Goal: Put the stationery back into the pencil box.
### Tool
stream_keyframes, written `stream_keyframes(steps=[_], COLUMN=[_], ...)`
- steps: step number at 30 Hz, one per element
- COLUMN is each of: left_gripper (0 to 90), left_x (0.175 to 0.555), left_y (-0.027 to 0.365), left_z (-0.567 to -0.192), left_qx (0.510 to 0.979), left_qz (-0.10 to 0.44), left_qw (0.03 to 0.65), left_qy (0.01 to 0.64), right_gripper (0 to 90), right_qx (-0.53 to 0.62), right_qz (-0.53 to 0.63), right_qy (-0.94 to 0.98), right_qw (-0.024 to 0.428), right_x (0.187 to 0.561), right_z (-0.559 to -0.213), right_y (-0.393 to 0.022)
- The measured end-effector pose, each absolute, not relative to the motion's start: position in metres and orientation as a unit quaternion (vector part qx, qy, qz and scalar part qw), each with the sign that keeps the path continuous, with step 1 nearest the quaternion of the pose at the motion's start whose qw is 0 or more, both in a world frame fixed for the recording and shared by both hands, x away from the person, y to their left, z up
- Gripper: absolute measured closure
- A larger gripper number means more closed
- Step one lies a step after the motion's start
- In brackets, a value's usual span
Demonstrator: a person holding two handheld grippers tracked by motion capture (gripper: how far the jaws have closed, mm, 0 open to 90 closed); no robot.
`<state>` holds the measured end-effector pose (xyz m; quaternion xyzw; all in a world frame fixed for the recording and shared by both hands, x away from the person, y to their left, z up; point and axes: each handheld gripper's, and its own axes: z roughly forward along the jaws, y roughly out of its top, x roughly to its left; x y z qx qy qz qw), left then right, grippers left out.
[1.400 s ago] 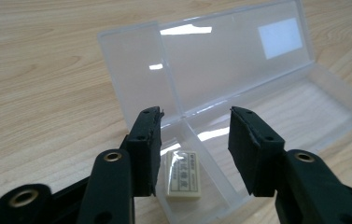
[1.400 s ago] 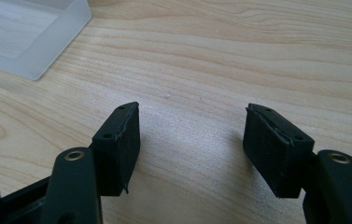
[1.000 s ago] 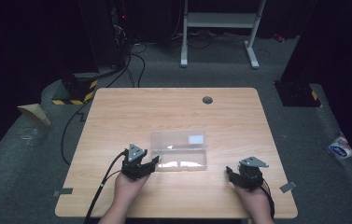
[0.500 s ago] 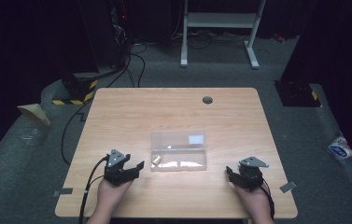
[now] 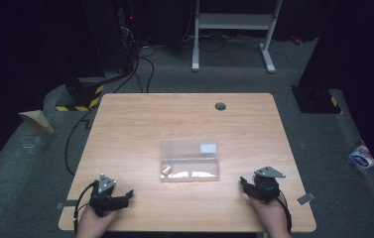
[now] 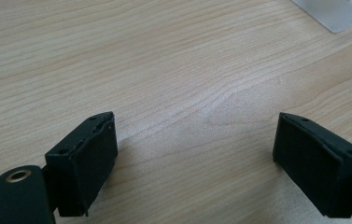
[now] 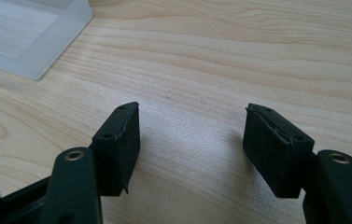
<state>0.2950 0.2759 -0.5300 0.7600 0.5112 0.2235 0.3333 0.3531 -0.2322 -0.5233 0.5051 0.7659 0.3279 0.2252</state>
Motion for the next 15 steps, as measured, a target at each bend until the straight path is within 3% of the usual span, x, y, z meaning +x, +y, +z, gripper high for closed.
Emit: stream_keyframes(steps=[15], left_gripper=[17.9], left_x=[0.2912], left_y=[0.2756], left_z=[-0.5296], left_qx=[0.755], left_qz=[0.231], left_qw=[0.332], left_qy=[0.516], right_gripper=[36.2], right_qx=[0.505], right_qz=[0.328], right_qy=[0.766], right_qw=[0.224], right_x=[0.354], right_z=[-0.5232], right_y=[-0.2315])
